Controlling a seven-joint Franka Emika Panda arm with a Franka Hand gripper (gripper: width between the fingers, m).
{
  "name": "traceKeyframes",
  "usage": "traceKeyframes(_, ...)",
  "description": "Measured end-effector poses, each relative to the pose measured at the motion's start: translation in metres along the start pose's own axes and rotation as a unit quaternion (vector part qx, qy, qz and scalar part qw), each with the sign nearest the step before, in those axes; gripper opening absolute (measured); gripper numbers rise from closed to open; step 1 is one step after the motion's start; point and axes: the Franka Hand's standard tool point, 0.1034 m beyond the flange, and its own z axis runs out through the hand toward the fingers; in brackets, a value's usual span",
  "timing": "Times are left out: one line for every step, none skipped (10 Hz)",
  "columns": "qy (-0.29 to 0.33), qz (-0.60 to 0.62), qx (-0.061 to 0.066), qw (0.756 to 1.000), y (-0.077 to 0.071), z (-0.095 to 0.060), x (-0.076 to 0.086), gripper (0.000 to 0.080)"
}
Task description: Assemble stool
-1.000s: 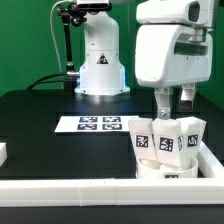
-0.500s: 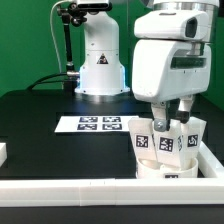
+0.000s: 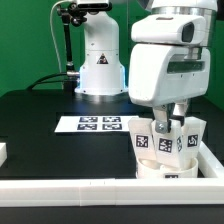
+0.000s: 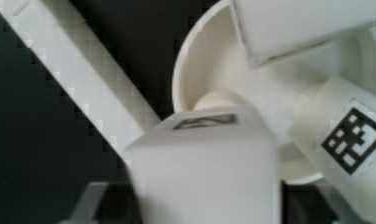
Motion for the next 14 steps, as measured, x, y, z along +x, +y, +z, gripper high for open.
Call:
traceKeyframes(0.000,0.013,0.000,1.000,0.0001,0.0002,-0.0004,0.0337)
traceKeyframes(0.000,0.014,0.000,1.000,0.0005,0.0003,-0.0008,0.0337)
traceKeyframes(-0.001,0.039,0.000,0.999,0.0006,0.0004,-0.0011,0.0337)
traceKeyframes(0.000,0.083,0.000,0.997,0.0005,0.0004,-0.0011,0.0337)
traceKeyframes(0.000,0.113,0.001,0.994,0.0005,0.0005,-0.0012,0.0337)
traceKeyframes(0.000,0.158,0.000,0.987,0.0005,0.0005,-0.0012,0.0337)
traceKeyframes(-0.001,0.196,0.000,0.981,0.0005,0.0005,-0.0013,0.0337)
traceKeyframes(0.000,0.239,0.001,0.971,0.0004,0.0005,-0.0012,0.0338)
traceKeyframes(0.000,0.275,0.001,0.961,0.0004,0.0005,-0.0012,0.0338)
traceKeyframes(0.000,0.300,0.001,0.954,0.0003,0.0005,-0.0011,0.0338)
traceKeyframes(0.000,0.357,0.003,0.934,-0.0001,0.0016,-0.0025,0.0338)
traceKeyframes(0.001,0.400,0.007,0.916,0.0012,0.0020,-0.0041,0.0338)
traceKeyframes(0.002,0.441,0.010,0.898,0.0022,0.0024,-0.0051,0.0338)
traceKeyframes(0.008,0.510,0.023,0.860,0.0036,0.0030,-0.0056,0.0338)
